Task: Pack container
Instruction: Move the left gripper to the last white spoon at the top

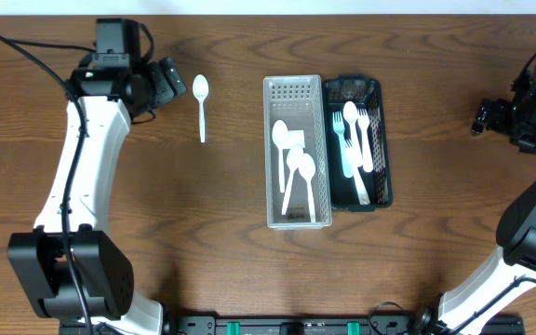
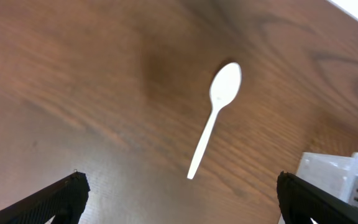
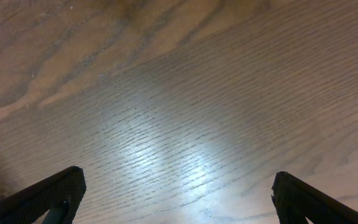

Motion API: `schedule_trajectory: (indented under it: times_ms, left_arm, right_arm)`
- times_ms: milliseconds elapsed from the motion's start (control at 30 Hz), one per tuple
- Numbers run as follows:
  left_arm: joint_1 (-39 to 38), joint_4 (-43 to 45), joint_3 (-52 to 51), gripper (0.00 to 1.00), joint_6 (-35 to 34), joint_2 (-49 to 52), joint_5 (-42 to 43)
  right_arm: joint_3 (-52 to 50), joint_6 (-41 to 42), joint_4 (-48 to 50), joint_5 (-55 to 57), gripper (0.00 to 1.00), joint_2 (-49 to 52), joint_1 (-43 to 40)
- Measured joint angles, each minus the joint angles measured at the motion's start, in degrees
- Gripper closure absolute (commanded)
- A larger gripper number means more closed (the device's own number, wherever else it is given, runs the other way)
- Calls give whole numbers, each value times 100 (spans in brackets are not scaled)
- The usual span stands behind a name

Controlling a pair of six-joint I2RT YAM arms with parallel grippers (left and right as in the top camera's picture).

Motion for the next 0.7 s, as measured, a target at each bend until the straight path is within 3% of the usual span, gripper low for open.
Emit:
schedule_trajectory:
  times_ms: [433, 700]
  left_arm:
    - [-26, 90, 334, 2, 1150, 264, 138]
    - [-289, -260, 678, 2, 1633, 1582, -85]
  right_arm:
    - [0, 0, 0, 0, 1, 0, 0]
    - [0, 0, 0, 2, 1, 0, 0]
